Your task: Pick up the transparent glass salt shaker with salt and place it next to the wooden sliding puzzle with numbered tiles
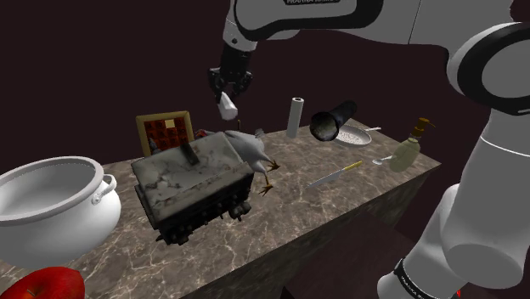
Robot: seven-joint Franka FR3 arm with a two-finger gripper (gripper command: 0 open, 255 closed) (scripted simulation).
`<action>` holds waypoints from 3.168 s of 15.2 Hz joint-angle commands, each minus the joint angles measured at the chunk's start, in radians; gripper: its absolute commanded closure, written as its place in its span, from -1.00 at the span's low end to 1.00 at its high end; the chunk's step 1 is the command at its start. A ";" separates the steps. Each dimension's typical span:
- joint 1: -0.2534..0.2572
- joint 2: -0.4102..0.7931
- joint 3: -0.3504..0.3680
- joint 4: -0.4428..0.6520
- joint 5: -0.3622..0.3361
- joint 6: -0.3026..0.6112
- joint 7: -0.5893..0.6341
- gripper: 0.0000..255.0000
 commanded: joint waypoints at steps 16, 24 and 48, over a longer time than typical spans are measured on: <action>0.104 0.275 0.035 0.269 -0.078 0.002 0.145 1.00; 0.100 0.270 0.033 0.155 -0.080 0.111 0.150 1.00; 0.101 0.347 0.022 -0.055 -0.102 0.397 0.171 1.00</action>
